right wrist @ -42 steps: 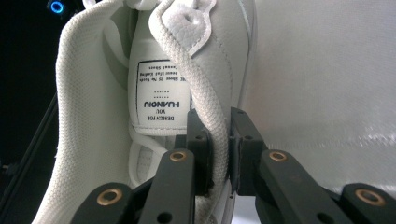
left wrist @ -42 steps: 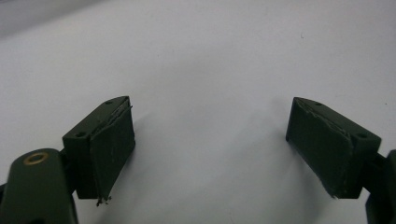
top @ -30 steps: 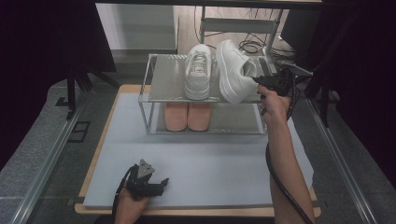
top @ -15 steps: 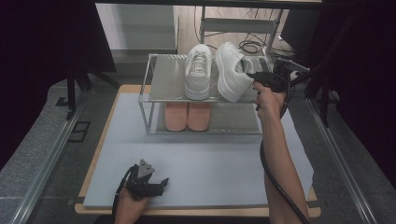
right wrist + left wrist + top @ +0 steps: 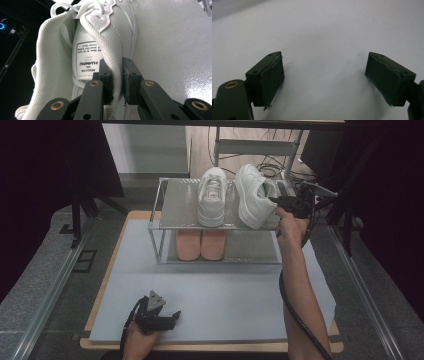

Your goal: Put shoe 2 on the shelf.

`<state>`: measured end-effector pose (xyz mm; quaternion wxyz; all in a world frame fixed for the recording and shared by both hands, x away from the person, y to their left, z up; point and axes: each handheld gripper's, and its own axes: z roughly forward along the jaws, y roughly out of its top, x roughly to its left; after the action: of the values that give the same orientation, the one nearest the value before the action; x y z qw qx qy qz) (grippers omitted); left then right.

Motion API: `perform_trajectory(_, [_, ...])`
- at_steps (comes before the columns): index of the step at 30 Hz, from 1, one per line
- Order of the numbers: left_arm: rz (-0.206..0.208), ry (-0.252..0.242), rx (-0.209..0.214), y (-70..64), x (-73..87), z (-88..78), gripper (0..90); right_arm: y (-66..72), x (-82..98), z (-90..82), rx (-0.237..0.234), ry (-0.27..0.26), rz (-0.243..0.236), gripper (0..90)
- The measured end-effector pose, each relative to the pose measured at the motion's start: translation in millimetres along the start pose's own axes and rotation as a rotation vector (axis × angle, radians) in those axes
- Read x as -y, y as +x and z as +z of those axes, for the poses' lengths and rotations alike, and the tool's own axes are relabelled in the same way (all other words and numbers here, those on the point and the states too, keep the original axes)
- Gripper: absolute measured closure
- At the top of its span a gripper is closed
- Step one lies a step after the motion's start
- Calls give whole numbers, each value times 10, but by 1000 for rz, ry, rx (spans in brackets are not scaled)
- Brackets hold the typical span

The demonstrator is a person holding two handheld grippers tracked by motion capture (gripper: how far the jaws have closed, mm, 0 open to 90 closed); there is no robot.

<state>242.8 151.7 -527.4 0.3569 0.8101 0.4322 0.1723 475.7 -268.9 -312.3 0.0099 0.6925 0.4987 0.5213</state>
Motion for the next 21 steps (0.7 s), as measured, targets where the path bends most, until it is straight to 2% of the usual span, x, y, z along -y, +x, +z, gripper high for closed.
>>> perform_trajectory(9, [1, 1, 0, 0, 0, -1, 154, 162, 53, 88, 32, -25, -32, 722])
perform_trajectory(13, [1, 2, 0, 0, 0, -2, 154, 258, 87, 132, 45, -23, -78, 684])
perform_trajectory(17, [1, 0, 0, 0, 1, -1, 154, 288, 101, 153, 28, -23, -97, 636])
perform_trajectory(21, [1, 0, 0, 0, 1, -1, 154, 264, 82, 123, -29, -2, -102, 569])
